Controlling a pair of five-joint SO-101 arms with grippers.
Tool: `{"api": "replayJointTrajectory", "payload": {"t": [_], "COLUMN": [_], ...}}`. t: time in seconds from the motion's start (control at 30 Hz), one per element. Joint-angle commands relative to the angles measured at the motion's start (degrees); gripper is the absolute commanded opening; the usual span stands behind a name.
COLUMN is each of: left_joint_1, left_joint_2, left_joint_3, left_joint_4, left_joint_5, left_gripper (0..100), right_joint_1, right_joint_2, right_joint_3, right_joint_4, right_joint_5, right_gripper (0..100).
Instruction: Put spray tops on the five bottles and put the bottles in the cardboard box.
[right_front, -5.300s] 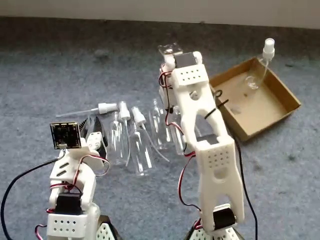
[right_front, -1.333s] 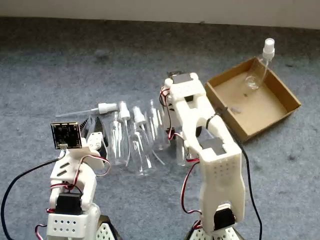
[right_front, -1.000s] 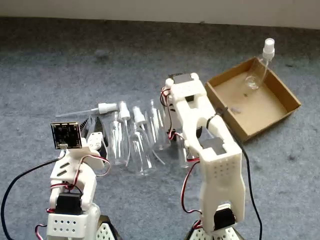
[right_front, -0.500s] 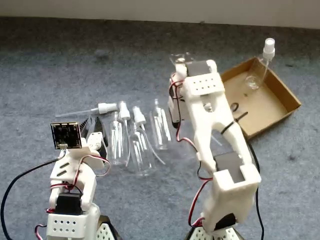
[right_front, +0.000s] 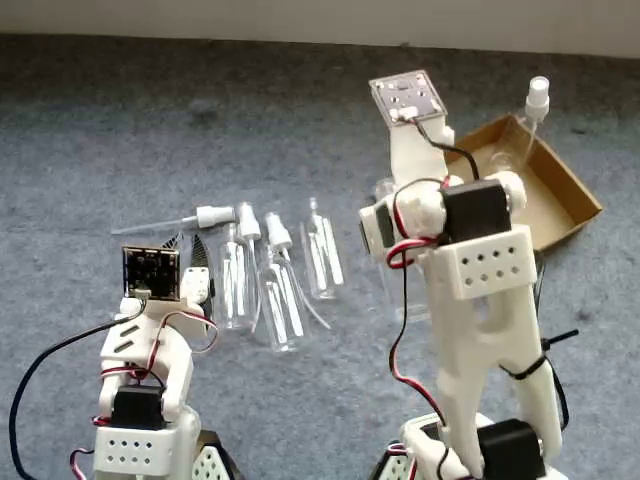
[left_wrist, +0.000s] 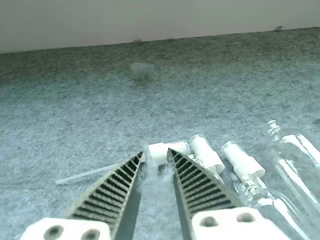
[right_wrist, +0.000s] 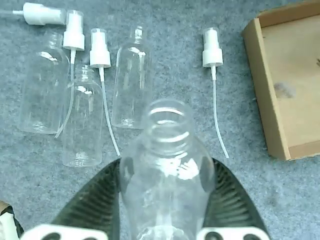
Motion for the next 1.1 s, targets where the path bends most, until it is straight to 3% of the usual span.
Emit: {"api": "replayJointTrajectory", "payload": {"t": [0.0, 0.4, 0.53, 0.67, 0.83, 1.07], "left_joint_1": [0.84, 0.84, 1.01, 1.80, 1.89, 1.45], "left_joint_2": [-0.57, -0.57, -0.22, -0.22, -0.13, -0.04], "left_joint_3": [1.10, 1.10, 1.10, 0.84, -6.20, -16.75], "left_joint_4": [0.18, 0.35, 0.44, 1.32, 9.85, 24.97], "left_joint_5": [-1.23, -1.85, -7.91, -8.44, -14.59, -27.78], "left_gripper": [4, 4, 4, 4, 4, 4], "right_joint_1": [0.84, 0.84, 0.84, 0.84, 2.68, 5.76], "right_joint_2": [-8.75, -36.18, -42.15, -45.85, -49.19, -55.43], "right_joint_3": [9.54, 54.64, 66.59, 74.33, 80.22, 88.13], "right_joint_4": [-5.76, -38.29, -50.24, -56.92, -63.69, -70.02], "right_joint_5": [0.35, 0.18, 0.18, -0.53, -6.24, -7.12], "right_gripper": [7.4, 7.4, 7.4, 7.4, 7.4, 7.3]}}
